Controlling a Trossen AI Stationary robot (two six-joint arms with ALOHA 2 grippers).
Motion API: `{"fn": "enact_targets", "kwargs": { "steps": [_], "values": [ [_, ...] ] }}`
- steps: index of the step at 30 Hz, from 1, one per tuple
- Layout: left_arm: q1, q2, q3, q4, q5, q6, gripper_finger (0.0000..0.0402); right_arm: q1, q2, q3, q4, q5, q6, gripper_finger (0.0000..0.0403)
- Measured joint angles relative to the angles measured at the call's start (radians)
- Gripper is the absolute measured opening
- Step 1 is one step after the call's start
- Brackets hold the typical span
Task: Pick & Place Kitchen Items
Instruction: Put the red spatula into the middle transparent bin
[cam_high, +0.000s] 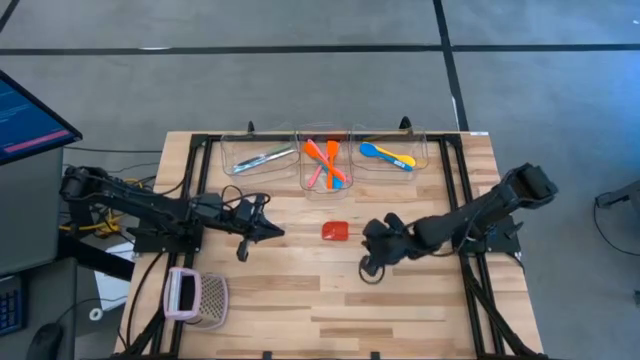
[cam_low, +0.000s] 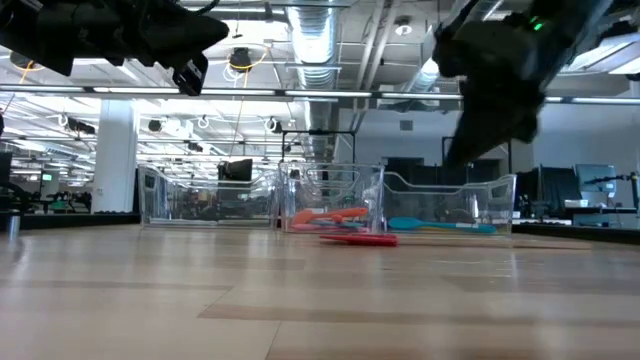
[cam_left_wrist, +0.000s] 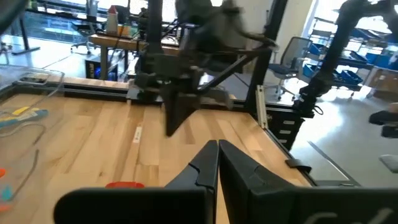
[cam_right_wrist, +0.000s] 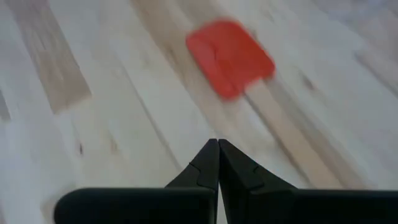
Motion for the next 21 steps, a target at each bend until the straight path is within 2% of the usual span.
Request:
{"fn": "enact_targets", "kwargs": {
  "steps": [2,6,9,12,21],
  "values": [
    [-0.018,0.004,0.000,0.008,0.000,0.000,0.0002,-0.034,-0.012,-0.051,0.110,-0.009,-0.062,0.0000],
    [-0.053,0.081,0.001,0.104,0.000,0.001,0.0002,-0.125,0.001,-0.081,0.198,-0.059,-0.165,0.0000],
    [-0.061,0.195,0.029,0.195,-0.001,0.001,0.0002,-0.193,0.025,-0.082,0.254,-0.112,-0.276,0.0000],
    [-0.061,0.319,0.093,0.207,-0.001,0.011,0.0002,-0.255,0.036,-0.080,0.317,-0.188,-0.379,0.0000],
    [-0.049,0.636,0.291,0.203,0.032,0.055,0.0002,-0.388,0.081,-0.080,0.344,-0.350,-0.512,0.0000]
  ]
}}
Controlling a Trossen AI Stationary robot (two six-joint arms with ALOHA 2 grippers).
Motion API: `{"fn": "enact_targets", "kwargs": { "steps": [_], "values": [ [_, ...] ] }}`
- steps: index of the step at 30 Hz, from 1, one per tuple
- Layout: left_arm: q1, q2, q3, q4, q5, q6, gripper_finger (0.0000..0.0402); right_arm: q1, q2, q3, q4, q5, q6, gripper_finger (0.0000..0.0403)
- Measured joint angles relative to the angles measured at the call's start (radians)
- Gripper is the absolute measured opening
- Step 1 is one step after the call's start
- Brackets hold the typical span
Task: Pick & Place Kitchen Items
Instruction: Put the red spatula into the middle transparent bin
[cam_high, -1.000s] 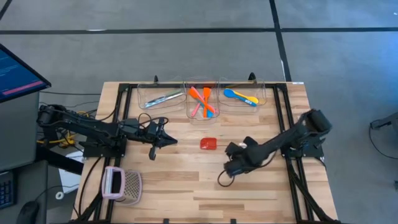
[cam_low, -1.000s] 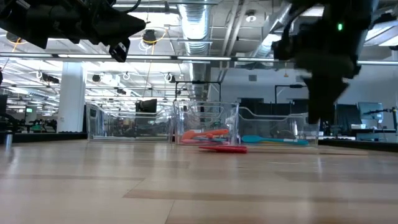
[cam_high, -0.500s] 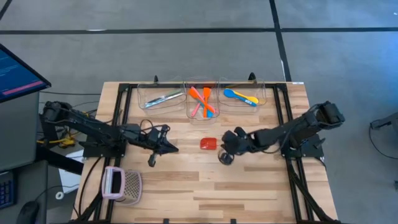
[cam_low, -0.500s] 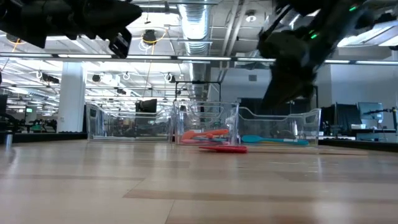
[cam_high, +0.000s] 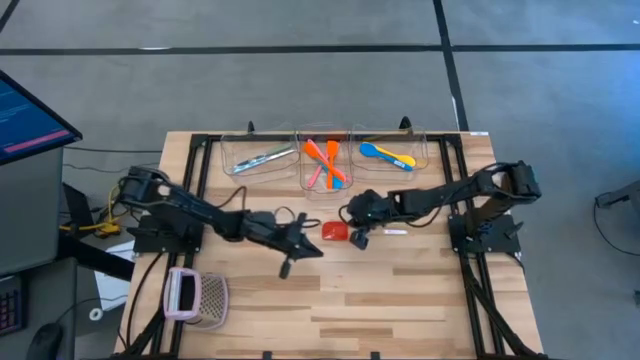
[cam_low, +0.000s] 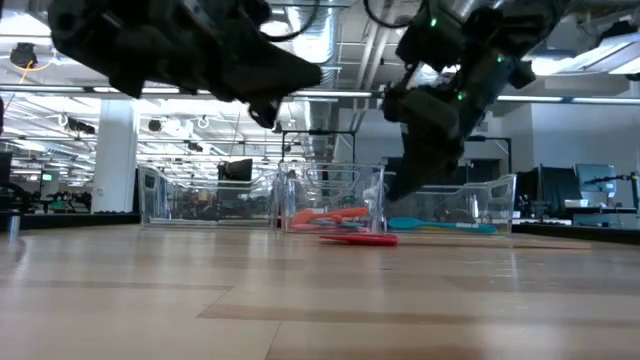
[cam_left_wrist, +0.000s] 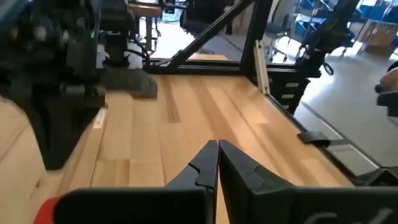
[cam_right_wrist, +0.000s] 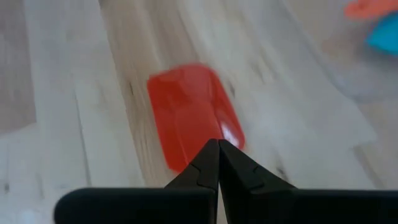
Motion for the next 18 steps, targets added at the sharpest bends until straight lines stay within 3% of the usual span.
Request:
{"fn": "enact_targets", "kwargs": {
  "steps": [5,9,18],
  "values": [
    [0.005,0.116,0.072,0.000,-0.029,0.025,0.0002,-0.028,0.072,-0.001,0.085,-0.092,-0.056,0.0000],
    [0.005,0.187,0.093,-0.005,-0.077,0.053,0.0002,-0.042,0.129,-0.002,0.110,-0.104,-0.082,0.0000],
    [0.005,0.226,0.094,-0.004,-0.100,0.097,0.0002,-0.071,0.151,0.000,0.201,-0.118,-0.126,0.0000]
  ]
}}
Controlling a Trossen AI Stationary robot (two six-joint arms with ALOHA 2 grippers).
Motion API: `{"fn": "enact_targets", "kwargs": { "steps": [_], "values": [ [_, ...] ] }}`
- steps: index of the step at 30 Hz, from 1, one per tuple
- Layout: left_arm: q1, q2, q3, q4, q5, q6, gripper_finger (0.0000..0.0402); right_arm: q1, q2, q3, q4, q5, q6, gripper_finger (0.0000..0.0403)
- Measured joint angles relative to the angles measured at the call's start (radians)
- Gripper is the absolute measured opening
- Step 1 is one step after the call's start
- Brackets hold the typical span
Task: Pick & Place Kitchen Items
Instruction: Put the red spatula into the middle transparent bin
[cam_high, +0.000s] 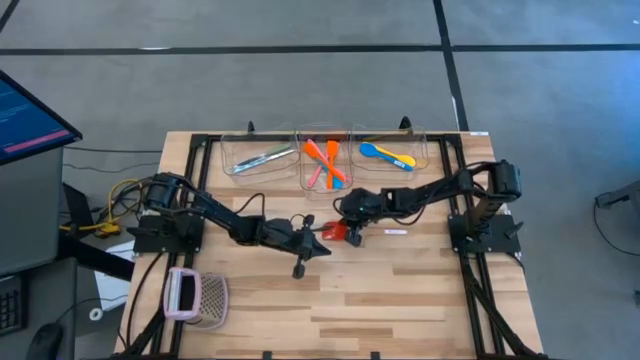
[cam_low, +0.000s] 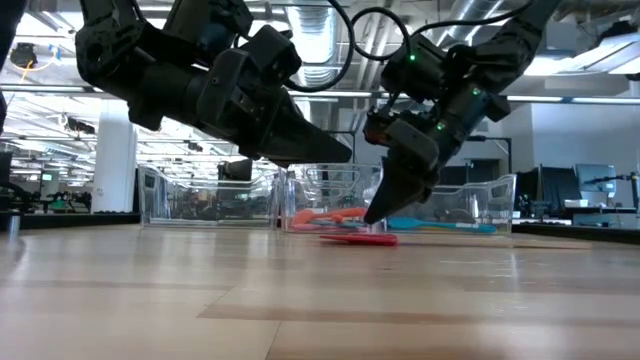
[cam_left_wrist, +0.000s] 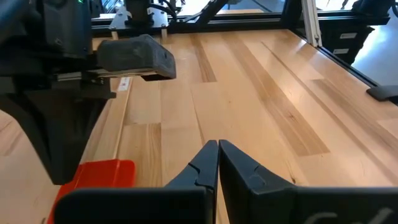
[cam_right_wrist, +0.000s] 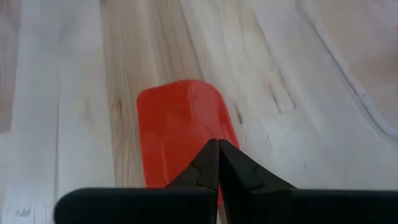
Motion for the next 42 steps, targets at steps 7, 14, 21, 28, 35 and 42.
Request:
{"fn": "enact_targets", "kwargs": {
  "steps": [7,14,21,28,35,42],
  "values": [
    [0.000,0.000,0.000,-0.001,0.000,-0.001,0.0002,-0.025,-0.001,0.000,0.005,-0.049,-0.009,0.0000],
    [0.000,0.000,0.000,-0.002,0.000,-0.004,0.0002,-0.030,-0.001,0.000,0.000,-0.056,-0.009,0.0000],
    [0.000,0.000,0.000,-0.002,-0.005,-0.004,0.0002,-0.030,-0.001,0.000,-0.029,-0.056,-0.001,0.0000],
    [0.000,0.000,0.000,-0.002,-0.007,-0.017,0.0002,-0.030,0.005,0.000,-0.035,-0.056,0.010,0.0000],
    [0.000,0.000,-0.001,-0.003,-0.007,-0.023,0.0002,-0.032,0.116,0.020,0.028,-0.065,0.032,0.0000],
    [0.004,0.000,-0.001,-0.012,-0.014,-0.023,0.0002,-0.037,0.120,0.027,0.035,-0.067,0.032,0.0000]
  ]
}}
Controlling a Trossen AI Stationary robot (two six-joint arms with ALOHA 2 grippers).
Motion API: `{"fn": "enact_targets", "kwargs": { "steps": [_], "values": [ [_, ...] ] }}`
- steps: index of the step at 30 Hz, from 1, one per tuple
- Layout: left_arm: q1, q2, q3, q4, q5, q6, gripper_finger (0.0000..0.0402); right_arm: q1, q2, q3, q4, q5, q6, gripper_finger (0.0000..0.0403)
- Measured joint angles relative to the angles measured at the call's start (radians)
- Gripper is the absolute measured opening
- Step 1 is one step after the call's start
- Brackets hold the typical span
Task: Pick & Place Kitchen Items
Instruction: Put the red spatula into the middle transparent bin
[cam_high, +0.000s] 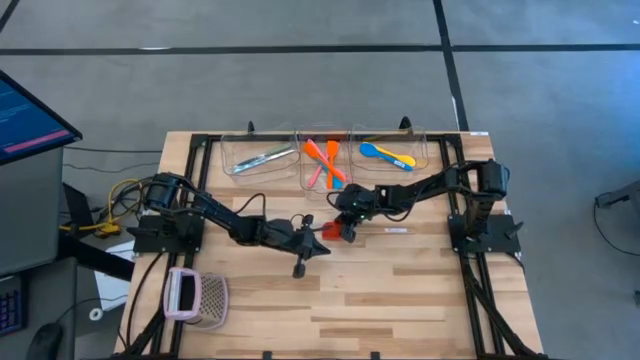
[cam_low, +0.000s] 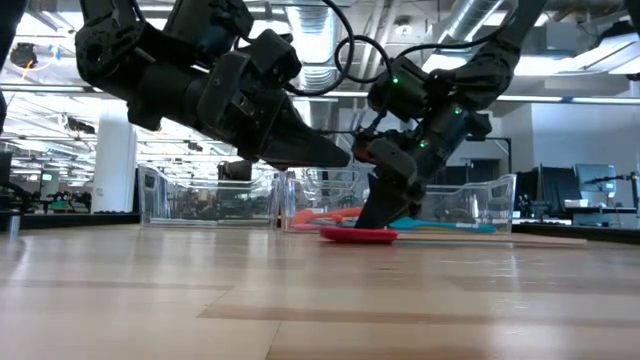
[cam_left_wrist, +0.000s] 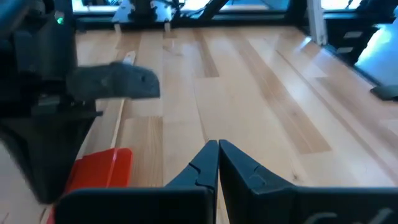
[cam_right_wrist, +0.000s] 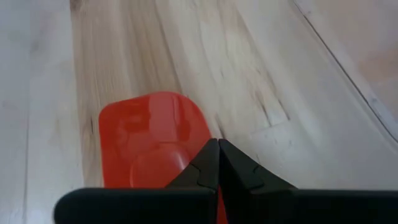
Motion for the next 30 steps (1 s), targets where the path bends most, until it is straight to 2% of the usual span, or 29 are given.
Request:
{"fn": "enact_targets", "kwargs": {
  "steps": [4,10,16,20,22,25,30],
  "values": [
    [0.003,0.008,0.000,-0.068,-0.105,0.009,0.0002,0.000,-0.008,-0.002,-0.005,-0.004,-0.001,0.0000],
    [-0.002,0.111,0.022,-0.094,-0.252,0.108,0.0003,0.000,-0.008,-0.003,-0.005,-0.007,-0.004,0.0000],
    [-0.060,0.132,0.084,-0.086,-0.320,0.209,0.0029,0.000,-0.008,-0.003,-0.004,-0.008,-0.003,0.0000],
    [-0.134,0.103,0.103,-0.148,-0.545,0.341,0.0035,0.000,-0.007,-0.004,-0.004,-0.009,-0.004,0.0000],
    [-0.163,0.102,0.115,-0.214,-0.626,0.375,0.0029,0.000,-0.007,-0.004,-0.004,-0.012,-0.004,0.0000],
    [-0.187,0.110,0.135,-0.299,-0.642,0.371,0.0012,0.000,-0.007,-0.005,-0.004,-0.014,-0.004,0.0000],
    [-0.197,0.114,0.155,-0.303,-0.678,0.405,0.0008,0.000,-0.007,-0.005,-0.004,-0.015,-0.004,0.0000]
  ]
}}
